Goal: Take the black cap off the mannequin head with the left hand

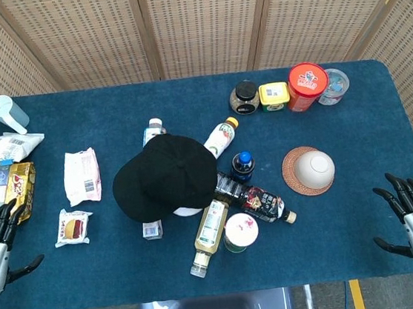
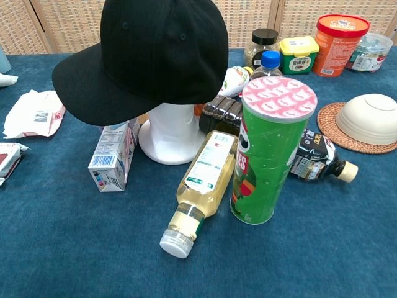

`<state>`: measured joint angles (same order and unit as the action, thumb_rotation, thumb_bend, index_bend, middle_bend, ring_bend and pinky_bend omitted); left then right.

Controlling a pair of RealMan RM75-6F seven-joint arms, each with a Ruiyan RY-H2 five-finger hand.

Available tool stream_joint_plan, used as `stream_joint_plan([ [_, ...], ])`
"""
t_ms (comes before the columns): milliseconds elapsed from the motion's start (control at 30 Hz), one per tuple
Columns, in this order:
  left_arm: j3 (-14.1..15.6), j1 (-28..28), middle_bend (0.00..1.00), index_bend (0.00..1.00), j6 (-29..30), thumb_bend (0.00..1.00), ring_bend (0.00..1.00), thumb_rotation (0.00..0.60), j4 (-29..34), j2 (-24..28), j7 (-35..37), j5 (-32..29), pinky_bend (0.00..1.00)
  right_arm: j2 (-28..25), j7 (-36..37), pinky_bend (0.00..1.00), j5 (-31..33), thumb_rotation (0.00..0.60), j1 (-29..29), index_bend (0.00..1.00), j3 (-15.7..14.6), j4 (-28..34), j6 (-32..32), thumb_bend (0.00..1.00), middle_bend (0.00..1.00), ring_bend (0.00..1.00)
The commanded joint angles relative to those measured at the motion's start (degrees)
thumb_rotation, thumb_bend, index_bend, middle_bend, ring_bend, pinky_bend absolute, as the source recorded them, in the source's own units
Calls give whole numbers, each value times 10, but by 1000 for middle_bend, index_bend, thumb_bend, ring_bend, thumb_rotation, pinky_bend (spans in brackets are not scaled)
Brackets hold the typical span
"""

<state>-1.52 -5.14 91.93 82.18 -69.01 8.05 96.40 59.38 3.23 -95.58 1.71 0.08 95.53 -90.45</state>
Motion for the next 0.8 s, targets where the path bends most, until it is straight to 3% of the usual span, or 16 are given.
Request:
stream_joint_plan([
  [33,-17,-27,0,0,47,90,0,600,-92,-52,64,46,24,0,0,0,-1,600,0,163,0,1,-1,115,0,0],
  [333,-45,-77,0,0,70,91,0,600,-206,-132,139,53,23,2,-6,0,-2,600,2,163,-3,2,8,116,0,0],
  [800,-58,-137,0,0,23,92,0,600,-214,-214,119,28,24,2,-2,0,2,600,5,165,-4,0,16,115,0,0],
])
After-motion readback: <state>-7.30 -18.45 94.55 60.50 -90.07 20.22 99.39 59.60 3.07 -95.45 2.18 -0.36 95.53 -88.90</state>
